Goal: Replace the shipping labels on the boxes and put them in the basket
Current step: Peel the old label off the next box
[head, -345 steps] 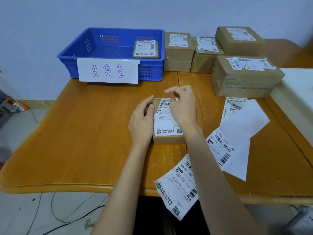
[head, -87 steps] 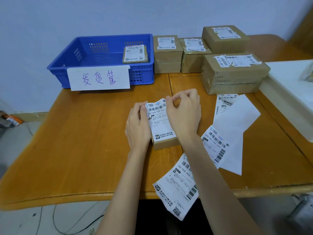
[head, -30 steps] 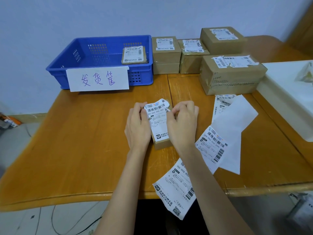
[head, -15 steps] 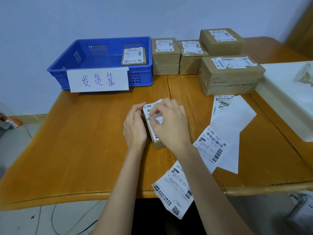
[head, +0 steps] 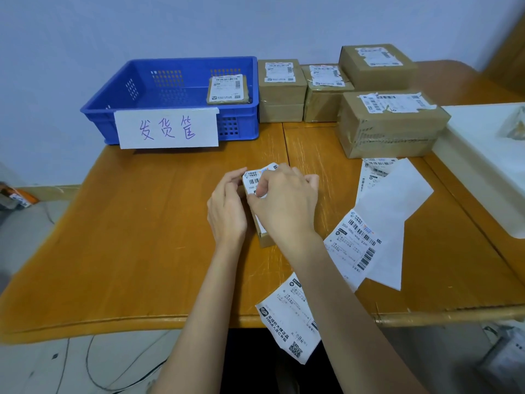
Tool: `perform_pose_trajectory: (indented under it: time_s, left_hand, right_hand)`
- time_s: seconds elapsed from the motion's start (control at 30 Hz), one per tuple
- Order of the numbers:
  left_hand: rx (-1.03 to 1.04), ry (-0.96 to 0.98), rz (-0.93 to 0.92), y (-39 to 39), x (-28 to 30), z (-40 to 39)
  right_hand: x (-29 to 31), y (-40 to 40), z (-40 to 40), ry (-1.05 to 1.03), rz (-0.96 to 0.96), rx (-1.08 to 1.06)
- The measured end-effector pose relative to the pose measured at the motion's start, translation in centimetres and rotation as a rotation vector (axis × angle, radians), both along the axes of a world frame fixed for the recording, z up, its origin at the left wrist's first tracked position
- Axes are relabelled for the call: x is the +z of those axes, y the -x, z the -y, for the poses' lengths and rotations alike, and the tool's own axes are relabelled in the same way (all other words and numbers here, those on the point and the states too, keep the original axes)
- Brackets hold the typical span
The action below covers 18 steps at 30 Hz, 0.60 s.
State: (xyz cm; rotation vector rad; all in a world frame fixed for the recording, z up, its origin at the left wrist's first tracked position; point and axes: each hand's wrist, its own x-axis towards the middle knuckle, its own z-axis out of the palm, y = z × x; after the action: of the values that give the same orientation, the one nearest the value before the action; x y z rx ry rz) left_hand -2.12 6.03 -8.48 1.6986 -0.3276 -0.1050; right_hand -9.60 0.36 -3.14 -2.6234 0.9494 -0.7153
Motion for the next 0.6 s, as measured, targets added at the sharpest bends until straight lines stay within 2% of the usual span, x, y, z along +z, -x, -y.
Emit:
perform_pose_trajectory:
  time_s: [0.17,0.6]
  left_hand:
    - [0.001,0.001,0.014,-0.15,-0.26,0.04]
    - [-0.022,0.005,0.022,-0.06,-0.43,0.03]
  right_hand:
    - [0.84,-0.56,-0.02,-0.027,-0.102,0.023]
    - [0.65,-0.41,0.15,-0.33,-0.037,0.092]
